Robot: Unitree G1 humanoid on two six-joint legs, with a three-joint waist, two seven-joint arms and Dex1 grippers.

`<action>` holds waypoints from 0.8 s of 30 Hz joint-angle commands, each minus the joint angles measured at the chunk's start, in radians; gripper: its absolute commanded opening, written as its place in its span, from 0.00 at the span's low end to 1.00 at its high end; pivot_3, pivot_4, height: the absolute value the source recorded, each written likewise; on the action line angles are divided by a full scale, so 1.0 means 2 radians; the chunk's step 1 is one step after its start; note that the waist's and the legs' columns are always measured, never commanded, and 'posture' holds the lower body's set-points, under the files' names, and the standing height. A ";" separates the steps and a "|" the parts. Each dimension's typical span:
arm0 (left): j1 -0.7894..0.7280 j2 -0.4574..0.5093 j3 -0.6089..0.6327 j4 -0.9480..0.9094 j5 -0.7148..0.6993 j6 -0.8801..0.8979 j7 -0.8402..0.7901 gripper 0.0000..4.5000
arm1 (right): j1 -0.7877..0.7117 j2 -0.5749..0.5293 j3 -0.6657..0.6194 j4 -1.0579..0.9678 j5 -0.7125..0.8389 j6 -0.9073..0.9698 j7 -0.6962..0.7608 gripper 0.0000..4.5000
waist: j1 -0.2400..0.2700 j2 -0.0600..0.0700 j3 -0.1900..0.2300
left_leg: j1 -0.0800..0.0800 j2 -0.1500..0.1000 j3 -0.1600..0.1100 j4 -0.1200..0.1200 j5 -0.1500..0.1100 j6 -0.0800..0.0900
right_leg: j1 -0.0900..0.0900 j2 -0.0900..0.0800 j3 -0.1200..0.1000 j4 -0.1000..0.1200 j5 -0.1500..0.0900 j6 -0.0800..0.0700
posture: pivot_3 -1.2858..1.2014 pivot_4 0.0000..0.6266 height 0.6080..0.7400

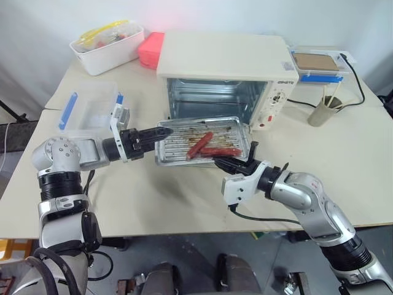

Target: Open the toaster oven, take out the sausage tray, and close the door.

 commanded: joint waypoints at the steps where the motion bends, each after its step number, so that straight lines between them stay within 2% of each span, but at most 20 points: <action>1: -0.008 -0.004 0.020 -0.005 -0.014 0.027 0.013 0.58 | -0.008 0.000 -0.003 -0.010 0.009 -0.011 -0.001 0.00 | 0.000 0.000 0.000 | 0.000 0.000 0.000 0.000 0.000 0.000 | 0.000 0.000 0.000 0.000 0.000 0.000 | 0.52 0.24 1.00; 2: -0.006 -0.005 0.022 -0.006 -0.014 0.035 0.017 0.49 | -0.007 0.000 -0.003 -0.009 0.009 -0.012 -0.001 0.00 | 0.000 0.000 0.000 | 0.000 0.000 0.000 0.000 0.000 0.000 | 0.000 0.000 0.000 0.000 0.000 0.000 | 0.52 0.24 1.00; 10: -0.006 -0.013 0.052 0.028 -0.031 0.046 0.072 0.00 | -0.003 -0.004 -0.009 -0.005 0.022 -0.012 0.003 0.00 | 0.002 0.000 0.000 | 0.000 0.000 0.000 0.000 0.000 0.000 | 0.000 0.000 0.000 0.000 0.000 0.000 | 0.52 0.24 1.00; 14: -0.007 -0.007 0.059 0.058 -0.065 0.046 0.104 0.00 | 0.006 0.001 -0.018 -0.008 0.054 0.002 0.009 0.00 | 0.001 0.000 0.000 | 0.001 0.000 0.000 0.000 0.000 0.000 | 0.000 0.000 0.000 0.000 0.000 0.000 | 0.52 0.24 1.00; 15: -0.009 -0.004 0.064 0.071 -0.077 0.046 0.115 0.00 | 0.011 0.004 -0.021 -0.013 0.061 0.020 0.015 0.05 | 0.001 0.000 0.000 | 0.001 0.000 0.000 0.000 0.000 0.000 | 0.000 0.000 0.000 0.000 0.000 0.000 | 0.52 0.24 1.00; 17: -0.007 0.021 0.065 0.113 -0.124 0.046 0.132 0.00 | 0.027 -0.014 -0.031 -0.019 0.080 -0.002 0.021 0.14 | 0.001 0.000 0.000 | 0.001 0.000 -0.001 0.000 0.000 0.000 | 0.000 0.000 0.001 0.001 0.000 0.000 | 0.52 0.24 1.00; 21: 0.024 0.094 0.036 0.161 -0.228 0.046 0.140 0.00 | 0.073 -0.063 -0.086 -0.008 0.122 -0.069 0.014 0.43 | -0.001 0.000 0.000 | 0.001 0.000 -0.003 -0.001 0.000 0.000 | 0.000 0.000 0.001 0.000 0.000 0.000 | 0.52 0.24 1.00; 24: 0.084 0.142 0.011 0.141 -0.299 0.046 0.138 0.00 | 0.109 -0.094 -0.140 0.029 0.159 -0.110 0.007 0.43 | -0.001 0.000 0.000 | 0.003 0.000 -0.003 -0.001 0.000 0.000 | 0.000 0.000 0.002 0.001 0.000 0.000 | 0.52 0.24 1.00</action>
